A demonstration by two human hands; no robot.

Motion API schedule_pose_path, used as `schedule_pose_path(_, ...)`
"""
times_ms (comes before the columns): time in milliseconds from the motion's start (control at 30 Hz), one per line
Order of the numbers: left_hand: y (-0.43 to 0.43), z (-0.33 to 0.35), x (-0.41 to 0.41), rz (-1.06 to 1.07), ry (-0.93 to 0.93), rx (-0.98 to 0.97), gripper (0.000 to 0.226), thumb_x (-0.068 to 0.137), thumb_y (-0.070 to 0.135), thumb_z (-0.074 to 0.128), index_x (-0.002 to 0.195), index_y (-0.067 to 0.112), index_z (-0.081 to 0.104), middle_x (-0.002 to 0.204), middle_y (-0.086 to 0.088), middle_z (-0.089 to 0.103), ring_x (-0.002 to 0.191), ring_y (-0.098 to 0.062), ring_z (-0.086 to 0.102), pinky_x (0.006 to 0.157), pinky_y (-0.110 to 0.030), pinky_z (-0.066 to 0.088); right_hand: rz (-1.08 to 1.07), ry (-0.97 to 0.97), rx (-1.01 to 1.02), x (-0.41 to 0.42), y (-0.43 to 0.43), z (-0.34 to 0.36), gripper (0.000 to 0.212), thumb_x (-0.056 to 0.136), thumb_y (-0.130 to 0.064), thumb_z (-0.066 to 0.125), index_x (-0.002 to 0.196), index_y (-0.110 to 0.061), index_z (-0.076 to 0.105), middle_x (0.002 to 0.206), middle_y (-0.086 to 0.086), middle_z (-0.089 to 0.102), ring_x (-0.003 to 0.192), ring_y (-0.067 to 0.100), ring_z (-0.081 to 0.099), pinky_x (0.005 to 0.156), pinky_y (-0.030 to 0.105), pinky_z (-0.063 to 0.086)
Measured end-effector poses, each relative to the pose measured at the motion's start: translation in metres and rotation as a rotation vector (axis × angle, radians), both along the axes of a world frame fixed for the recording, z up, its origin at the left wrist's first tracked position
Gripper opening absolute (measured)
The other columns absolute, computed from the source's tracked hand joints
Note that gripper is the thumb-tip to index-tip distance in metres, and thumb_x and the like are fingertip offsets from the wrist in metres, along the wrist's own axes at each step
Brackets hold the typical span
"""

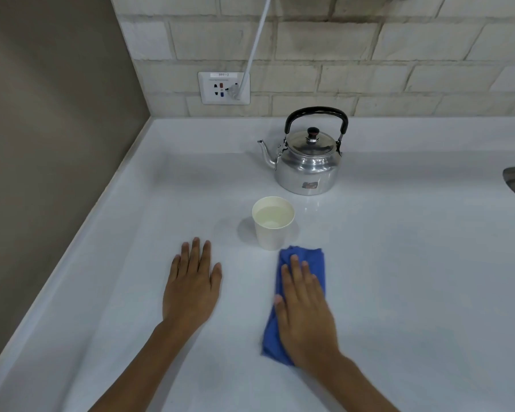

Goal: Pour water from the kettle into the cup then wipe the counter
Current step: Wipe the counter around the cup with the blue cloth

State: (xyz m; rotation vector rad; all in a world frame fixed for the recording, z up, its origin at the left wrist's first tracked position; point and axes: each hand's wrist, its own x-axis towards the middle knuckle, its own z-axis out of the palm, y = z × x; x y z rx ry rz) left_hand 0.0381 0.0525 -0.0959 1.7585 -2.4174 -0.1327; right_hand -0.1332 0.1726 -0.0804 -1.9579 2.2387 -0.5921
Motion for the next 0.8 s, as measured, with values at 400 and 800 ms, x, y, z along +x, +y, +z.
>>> schedule_pose_path(400,0.079,0.053,-0.075,-0.406,0.352,-0.011,0.036,0.089,0.030,0.042,0.118,0.018,0.060,0.123,0.005,0.063,0.117,-0.011,0.055,0.101,-0.020,0.037,-0.174,-0.083,0.103,-0.116,-0.086,0.014,0.048,0.101,-0.024,0.020,0.145,-0.009,0.009,0.157,0.009,0.005,0.144,0.022,0.001,0.118,0.037,0.005)
schedule_pose_path(800,0.087,0.032,-0.038,-0.353,-0.082,-0.037,0.058,0.097,0.029,0.007,0.125,0.009,0.054,0.133,-0.004,0.054,0.123,-0.017,0.049,0.111,-0.027,0.018,-0.171,0.104,0.146,-0.122,-0.091,-0.006,0.050,0.100,-0.029,0.016,0.145,-0.009,0.006,0.157,0.009,0.007,0.144,0.021,0.003,0.118,0.038,0.005)
